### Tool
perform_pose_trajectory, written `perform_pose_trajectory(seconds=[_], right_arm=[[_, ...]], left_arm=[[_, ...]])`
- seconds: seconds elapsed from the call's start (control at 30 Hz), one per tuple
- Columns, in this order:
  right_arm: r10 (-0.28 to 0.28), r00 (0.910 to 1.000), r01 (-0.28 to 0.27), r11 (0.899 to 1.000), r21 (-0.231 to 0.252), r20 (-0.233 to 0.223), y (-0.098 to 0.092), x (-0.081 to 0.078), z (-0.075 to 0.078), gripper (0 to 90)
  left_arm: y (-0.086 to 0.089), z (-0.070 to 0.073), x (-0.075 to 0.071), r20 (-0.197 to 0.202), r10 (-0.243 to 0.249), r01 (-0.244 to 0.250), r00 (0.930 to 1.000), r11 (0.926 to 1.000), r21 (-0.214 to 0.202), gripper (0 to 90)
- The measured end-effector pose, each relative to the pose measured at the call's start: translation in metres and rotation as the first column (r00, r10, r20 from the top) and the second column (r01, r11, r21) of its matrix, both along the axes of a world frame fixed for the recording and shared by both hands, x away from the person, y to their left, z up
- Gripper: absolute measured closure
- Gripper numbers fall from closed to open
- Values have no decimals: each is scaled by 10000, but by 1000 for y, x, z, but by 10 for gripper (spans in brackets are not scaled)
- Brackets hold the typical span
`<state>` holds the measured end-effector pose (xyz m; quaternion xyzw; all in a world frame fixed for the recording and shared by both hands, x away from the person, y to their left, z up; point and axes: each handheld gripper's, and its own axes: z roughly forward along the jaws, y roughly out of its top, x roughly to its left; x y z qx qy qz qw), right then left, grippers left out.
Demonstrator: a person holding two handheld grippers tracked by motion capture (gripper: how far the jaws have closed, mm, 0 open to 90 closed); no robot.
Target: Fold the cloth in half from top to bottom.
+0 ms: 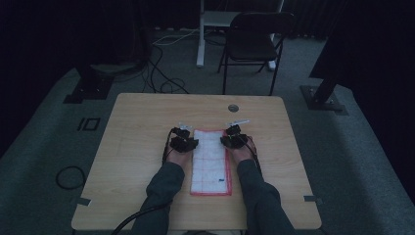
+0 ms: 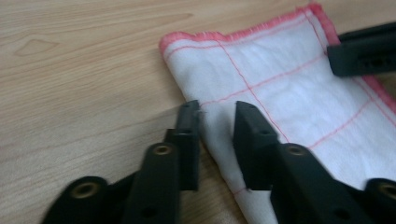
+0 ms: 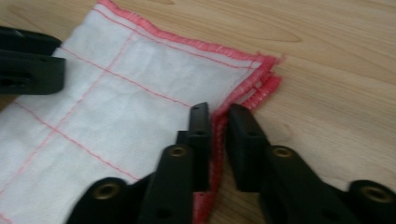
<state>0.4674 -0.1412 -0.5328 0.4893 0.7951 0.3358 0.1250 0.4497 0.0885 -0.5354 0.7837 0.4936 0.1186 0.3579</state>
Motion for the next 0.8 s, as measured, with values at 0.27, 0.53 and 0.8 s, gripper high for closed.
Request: perform_pose_trajectory(seconds=[0.27,0.53,0.8], right_arm=[[62,9999,-63,10000,43,107,-1,0,2,864],[153,9989,-162,9997,199,450,-2,-2,8,864],[222,9966,-246,9993,289,797,-5,-4,18,864]], left_arm=[[0,3,2,-193,-322,324,9993,9994,114,873],[1,12,0,145,-244,243,9996,9997,75,873],[4,23,-3,493,-321,336,9983,9990,-301,873]])
